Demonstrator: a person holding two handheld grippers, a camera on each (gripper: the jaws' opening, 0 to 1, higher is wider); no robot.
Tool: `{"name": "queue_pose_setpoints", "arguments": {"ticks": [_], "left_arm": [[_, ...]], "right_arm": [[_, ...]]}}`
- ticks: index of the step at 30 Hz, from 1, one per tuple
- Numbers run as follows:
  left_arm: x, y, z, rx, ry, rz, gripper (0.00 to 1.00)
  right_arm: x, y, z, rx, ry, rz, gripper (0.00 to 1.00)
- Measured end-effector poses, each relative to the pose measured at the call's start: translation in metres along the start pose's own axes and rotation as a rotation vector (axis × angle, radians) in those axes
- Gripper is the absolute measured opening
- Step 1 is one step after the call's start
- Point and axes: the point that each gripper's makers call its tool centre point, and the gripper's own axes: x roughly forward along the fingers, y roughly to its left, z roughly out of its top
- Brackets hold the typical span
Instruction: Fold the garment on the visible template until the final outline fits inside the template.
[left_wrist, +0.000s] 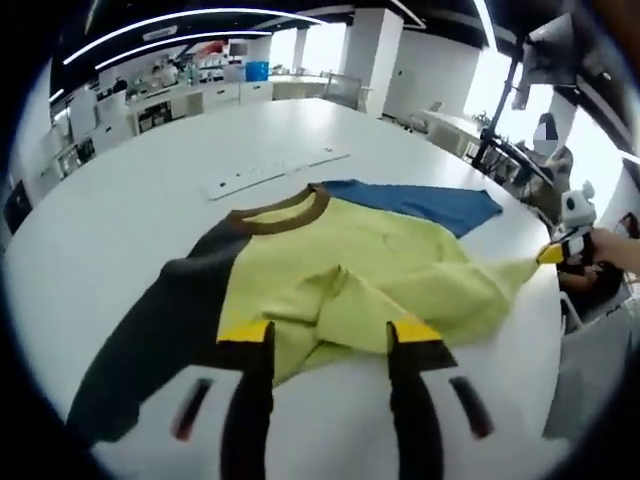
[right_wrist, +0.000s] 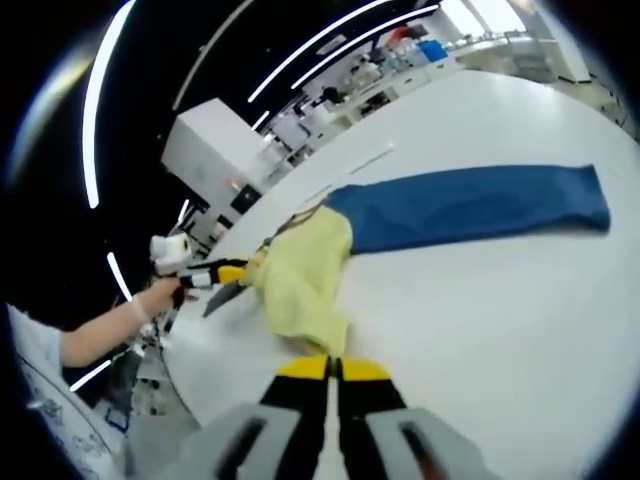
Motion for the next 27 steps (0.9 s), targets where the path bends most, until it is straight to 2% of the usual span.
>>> {"name": "queue_pose_setpoints", "arguments": {"ticks": [5,7,8,13,19,27], "left_arm": [[0.006,-0.001,-0.001,-0.01,0.0,-0.005,0.35],[0.01,-0.005,-0.002,0.001,0.02,-0.004,0.32],[0.012,-0.001,-0.006,0.002,0.024,-0.004,0.32],[0.016,-0.002,-0.005,-0.006,0.029,-0.001,0.29],[0.022,0.005,-0.009,-0.019,0.04,0.011,0.26],[0.027,0.001,-0.011,-0.014,0.048,0.004,0.2]], "right_arm": [[0.0,-0.001,0.001,0.003,0.0,0.0,0.0],[0.0,-0.002,0.002,0.006,-0.001,0.0,0.0],[0.0,-0.003,0.002,0.006,-0.001,-0.001,0.0],[0.0,-0.003,0.002,0.009,-0.002,-0.002,0.0],[0.0,-0.004,0.001,0.015,-0.001,-0.002,0.0],[0.001,-0.005,-0.001,0.021,0.002,-0.004,0.0]]}}
